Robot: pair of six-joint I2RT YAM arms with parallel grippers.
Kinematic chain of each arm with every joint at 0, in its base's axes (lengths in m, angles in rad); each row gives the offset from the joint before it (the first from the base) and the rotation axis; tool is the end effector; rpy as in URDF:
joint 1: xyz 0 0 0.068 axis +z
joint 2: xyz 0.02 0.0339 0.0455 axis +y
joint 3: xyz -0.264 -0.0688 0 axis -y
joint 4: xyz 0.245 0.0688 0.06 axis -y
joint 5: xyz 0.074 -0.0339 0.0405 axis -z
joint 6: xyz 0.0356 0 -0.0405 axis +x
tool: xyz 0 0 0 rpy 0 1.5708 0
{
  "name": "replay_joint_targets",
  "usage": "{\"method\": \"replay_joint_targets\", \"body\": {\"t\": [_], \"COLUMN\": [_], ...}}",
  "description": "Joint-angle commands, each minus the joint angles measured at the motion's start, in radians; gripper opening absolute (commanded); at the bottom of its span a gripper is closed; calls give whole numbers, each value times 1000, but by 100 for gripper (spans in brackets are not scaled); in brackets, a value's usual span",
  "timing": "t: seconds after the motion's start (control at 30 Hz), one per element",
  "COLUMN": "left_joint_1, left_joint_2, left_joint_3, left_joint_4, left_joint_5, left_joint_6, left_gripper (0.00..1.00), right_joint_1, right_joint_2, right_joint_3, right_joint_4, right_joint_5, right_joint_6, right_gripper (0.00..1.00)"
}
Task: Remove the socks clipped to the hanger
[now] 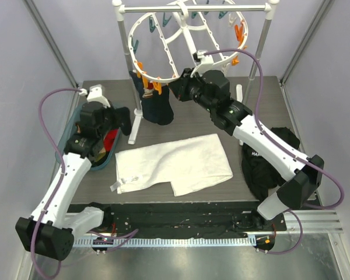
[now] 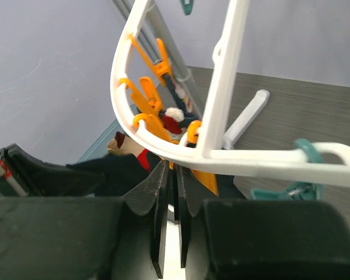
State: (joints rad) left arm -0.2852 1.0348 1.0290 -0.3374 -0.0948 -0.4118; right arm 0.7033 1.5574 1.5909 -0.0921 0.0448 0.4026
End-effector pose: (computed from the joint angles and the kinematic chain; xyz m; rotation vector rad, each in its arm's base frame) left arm 0.2251 -0.0625 0.3622 -0.1864 1.9216 -0.3782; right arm 0.2822 0.2372 0.4392 -0.2180 1.6778 0.8055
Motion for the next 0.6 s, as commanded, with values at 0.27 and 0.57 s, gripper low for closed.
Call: {"method": "replay_joint_targets", "body": {"t": [0.27, 0.57], "left_joint_1": [353, 366], "left_joint_2": [304, 369], "left_joint_3": [167, 192], "left_joint_4": [-181, -221], "left_joint_5": [-120, -189], "left_joint_6": [-117, -143], "left_gripper": [8, 66], "right_joint_1": [-60, -77], "right_joint_2": [-123, -157], "right_joint_3": [-72, -85], "right_joint_4": [25, -1], "right_joint_5": [73, 79], "right_joint_6": [-65, -100], "right_gripper": [30, 38]}}
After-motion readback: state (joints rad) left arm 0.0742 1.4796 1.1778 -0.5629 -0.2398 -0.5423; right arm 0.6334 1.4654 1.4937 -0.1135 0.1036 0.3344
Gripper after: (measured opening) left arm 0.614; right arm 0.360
